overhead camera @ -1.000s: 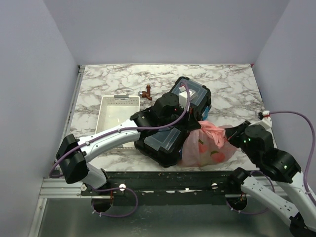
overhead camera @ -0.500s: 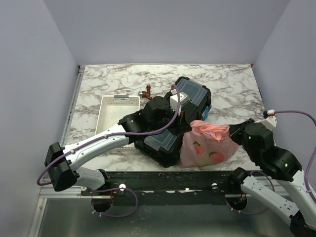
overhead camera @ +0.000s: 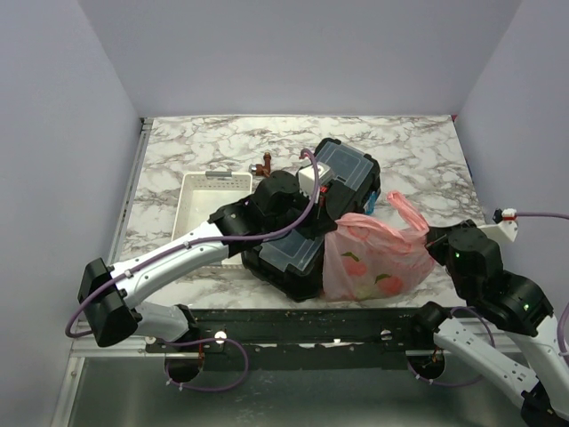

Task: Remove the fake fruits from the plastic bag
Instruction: Untie the plastic bag at the center of the board.

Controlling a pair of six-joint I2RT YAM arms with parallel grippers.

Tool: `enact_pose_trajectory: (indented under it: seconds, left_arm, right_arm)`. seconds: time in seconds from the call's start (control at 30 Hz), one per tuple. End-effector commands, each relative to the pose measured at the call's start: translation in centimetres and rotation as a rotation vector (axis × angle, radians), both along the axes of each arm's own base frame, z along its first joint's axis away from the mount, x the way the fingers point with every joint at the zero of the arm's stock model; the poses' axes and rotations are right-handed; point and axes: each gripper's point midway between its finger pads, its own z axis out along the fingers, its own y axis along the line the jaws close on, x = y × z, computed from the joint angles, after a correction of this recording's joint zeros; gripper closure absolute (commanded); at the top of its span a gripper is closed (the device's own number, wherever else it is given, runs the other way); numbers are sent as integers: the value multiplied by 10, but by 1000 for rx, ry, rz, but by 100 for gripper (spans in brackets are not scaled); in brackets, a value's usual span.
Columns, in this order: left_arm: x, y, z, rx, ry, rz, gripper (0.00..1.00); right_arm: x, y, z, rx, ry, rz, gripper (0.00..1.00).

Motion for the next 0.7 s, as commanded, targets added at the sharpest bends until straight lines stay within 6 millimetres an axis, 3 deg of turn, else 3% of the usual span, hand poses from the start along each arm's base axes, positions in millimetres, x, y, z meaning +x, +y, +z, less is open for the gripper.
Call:
enact_pose_trajectory:
  seconds: [0.0,0.13,0.23,0.3,0.33,0.4,0.47,0.57,0.67]
  left_arm:
    - [4,9,5,-7,-47,19,98]
    - [0,3,6,3,-73,-41,81]
    - [-2,-3,13,-15,-98,-70,62]
    - [-2,-7,25,-29,-128,-75,50]
    - [-2,-9,32,-31,-143,-78,36]
    - [-2,-16,45,-24,-184,-103,26]
    - [-3,-25,52,4,-237,-119,19]
    - [-12,-45,59,65,-358,-179,17]
    - [-17,-66,51,161,-471,-227,13]
  right_arm:
    - [-1,-11,1,-21,-3,-60,99]
    - [4,6,3,-22,-7,36,99]
    - [5,12,4,-22,-17,69,99]
    - [5,11,5,-27,-16,67,99]
    - [5,11,8,-23,-19,68,99]
    - [3,12,10,-20,-13,78,99]
    - [3,12,10,-27,-15,82,99]
    - [3,11,15,-25,-25,81,99]
    - [1,13,17,-20,-18,95,99]
